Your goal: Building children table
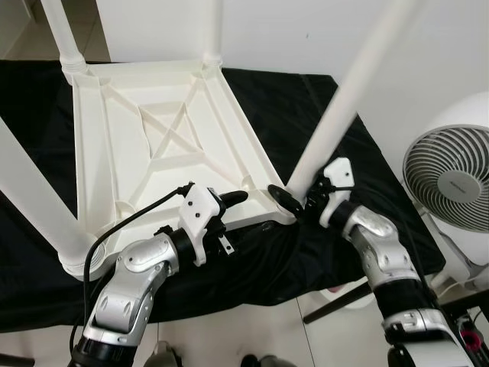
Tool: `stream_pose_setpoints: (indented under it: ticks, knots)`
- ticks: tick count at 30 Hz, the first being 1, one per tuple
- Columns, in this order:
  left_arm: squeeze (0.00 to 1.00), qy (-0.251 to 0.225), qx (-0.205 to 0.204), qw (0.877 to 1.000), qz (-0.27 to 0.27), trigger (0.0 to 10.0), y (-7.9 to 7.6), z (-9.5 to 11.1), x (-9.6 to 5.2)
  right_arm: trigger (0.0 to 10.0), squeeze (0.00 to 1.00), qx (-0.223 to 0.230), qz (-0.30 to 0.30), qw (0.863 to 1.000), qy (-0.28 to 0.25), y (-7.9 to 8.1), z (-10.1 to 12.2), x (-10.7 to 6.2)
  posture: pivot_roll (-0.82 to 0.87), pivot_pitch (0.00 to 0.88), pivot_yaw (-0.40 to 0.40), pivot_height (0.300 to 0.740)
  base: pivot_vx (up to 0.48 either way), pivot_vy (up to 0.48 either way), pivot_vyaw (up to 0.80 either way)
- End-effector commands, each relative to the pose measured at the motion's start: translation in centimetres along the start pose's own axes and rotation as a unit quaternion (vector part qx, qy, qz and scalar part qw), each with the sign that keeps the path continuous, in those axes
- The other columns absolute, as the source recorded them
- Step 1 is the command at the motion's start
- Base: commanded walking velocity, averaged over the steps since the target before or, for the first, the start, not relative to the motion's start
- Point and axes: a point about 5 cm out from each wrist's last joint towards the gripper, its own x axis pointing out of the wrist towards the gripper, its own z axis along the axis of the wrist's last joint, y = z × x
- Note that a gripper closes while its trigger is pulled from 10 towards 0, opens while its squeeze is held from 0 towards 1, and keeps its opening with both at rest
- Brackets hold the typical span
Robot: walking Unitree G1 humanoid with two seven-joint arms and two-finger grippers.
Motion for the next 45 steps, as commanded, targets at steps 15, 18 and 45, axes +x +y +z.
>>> stream_pose_setpoints:
  ticks: [15, 18, 45]
  knots:
    - [0.0, 0.002, 0.003, 0.999, 0.035, 10.0, 0.2, 0.1, -0.1, 0.0, 0.0, 0.0, 0.046, 0.999, 0.004, 0.7, -1.3, 0.6, 0.14, 0.101, -0.108, 0.74, 0.0, 0.0, 0.0]
    - [0.0, 0.001, 0.003, 0.999, 0.034, 10.0, 0.2, 0.1, -0.1, 0.0, 0.0, -0.002, 0.045, 0.999, 0.002, 0.6, -1.3, 0.6, 0.14, 0.1, -0.107, 0.74, 0.0, 0.0, 0.0]
    - [0.0, -0.004, -0.006, 1.0, 0.023, 10.0, -0.3, -0.1, 0.4, 10.0, 0.0, 0.034, -0.425, 0.9, 0.087, 3.4, -3.5, -0.2, 0.11, 0.113, -0.114, 0.74, 0.0, 0.0, 0.0]
